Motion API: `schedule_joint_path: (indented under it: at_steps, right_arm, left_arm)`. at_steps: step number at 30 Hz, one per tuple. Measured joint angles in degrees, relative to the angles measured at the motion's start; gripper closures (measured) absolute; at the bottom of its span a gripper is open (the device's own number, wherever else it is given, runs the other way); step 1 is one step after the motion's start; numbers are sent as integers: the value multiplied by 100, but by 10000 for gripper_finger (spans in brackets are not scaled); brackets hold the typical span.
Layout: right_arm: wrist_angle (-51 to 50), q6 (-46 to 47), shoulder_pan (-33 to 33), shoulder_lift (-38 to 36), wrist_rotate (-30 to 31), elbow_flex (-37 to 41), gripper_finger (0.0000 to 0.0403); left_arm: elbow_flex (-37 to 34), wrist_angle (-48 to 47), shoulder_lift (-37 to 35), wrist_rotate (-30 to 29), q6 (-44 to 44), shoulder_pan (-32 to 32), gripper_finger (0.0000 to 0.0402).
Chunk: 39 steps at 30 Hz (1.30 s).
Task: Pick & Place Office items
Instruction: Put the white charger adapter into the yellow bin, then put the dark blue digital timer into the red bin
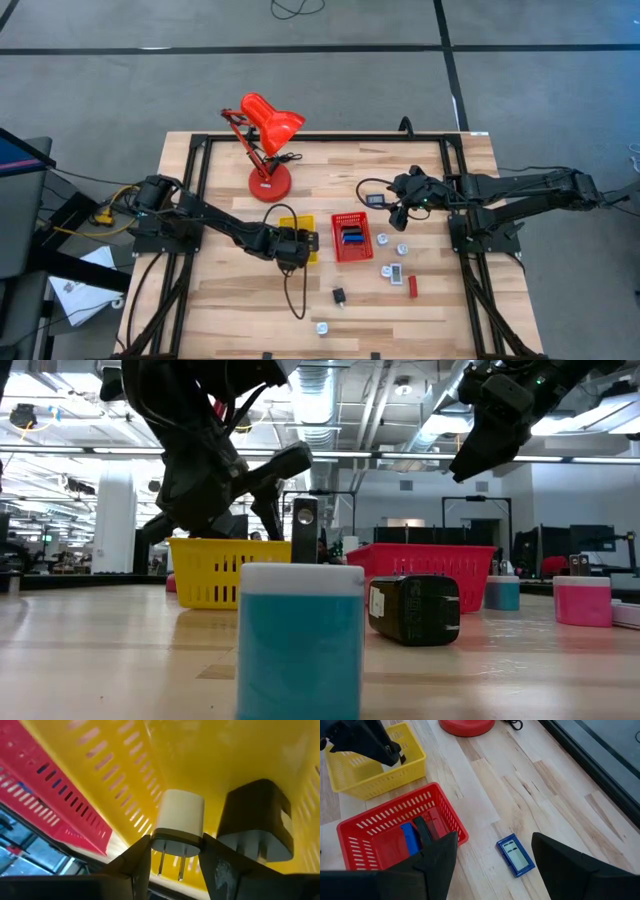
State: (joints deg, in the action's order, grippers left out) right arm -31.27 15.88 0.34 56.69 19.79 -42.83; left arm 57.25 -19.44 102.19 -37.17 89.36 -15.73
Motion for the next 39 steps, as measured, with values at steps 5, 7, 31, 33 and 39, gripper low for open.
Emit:
schedule_joint_path:
  at_steps: [5, 7, 31, 33, 39]
  right_arm:
    - [2, 2, 0, 0, 0, 0, 154]
    - [0, 2, 0, 0, 0, 0, 154]
    - [1, 22, 0, 0, -9, 4, 154]
    - [18, 22, 0, 0, -11, 4, 154]
    - [-61, 150, -6, 0, -24, 4, 153]
  left_arm:
    - [0, -2, 0, -2, 44, -13, 252]
    - [0, 13, 0, -4, 44, -24, 244]
    - [7, 238, -1044, 55, -2827, 80, 178]
    - [7, 244, -1444, 520, -4062, 193, 178]
    - [-484, 1010, -2468, 2337, -6402, 555, 179]
